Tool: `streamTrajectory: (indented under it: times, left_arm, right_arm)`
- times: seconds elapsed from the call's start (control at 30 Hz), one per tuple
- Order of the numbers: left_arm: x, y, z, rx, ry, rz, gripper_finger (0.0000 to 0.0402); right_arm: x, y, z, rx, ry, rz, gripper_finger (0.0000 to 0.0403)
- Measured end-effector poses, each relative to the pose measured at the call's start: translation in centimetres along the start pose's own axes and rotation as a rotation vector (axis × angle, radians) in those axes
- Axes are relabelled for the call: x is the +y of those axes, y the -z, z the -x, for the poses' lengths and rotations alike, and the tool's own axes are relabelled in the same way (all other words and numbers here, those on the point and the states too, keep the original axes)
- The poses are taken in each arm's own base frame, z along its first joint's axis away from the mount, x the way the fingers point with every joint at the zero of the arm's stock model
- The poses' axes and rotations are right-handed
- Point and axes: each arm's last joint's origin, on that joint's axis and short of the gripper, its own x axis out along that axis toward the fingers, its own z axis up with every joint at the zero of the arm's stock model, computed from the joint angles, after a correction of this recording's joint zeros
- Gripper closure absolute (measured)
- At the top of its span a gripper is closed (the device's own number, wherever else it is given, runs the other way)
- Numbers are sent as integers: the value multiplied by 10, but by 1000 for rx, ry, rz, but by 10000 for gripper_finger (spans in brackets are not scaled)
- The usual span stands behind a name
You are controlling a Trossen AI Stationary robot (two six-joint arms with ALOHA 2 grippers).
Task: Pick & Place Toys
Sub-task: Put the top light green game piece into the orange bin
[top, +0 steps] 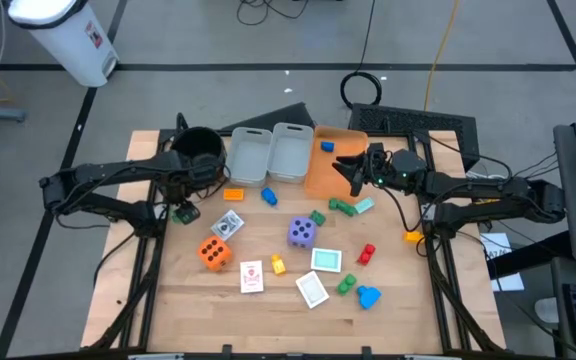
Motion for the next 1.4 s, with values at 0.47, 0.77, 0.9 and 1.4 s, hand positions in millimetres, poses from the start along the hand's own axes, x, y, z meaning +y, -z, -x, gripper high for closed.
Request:
streamTrajectory:
  times: [0.47, 0.77, 0.9, 1.4]
  left_arm:
    - [-7, 30, 17, -55, 246, 131, 158]
    - [-14, 35, 18, -55, 264, 61, 158]
    - [-17, 26, 13, -31, 191, 26, 158]
    - [-26, -5, -6, 116, 15, -96, 158]
  right_arm:
    - [0, 0, 0, 1, -2, -11, 264]
    - [0, 0, 0, 1, -2, -4, 264]
    - [0, 0, 0, 2, -1, -4, 264]
    - [4, 3, 0, 19, -20, -22, 264]
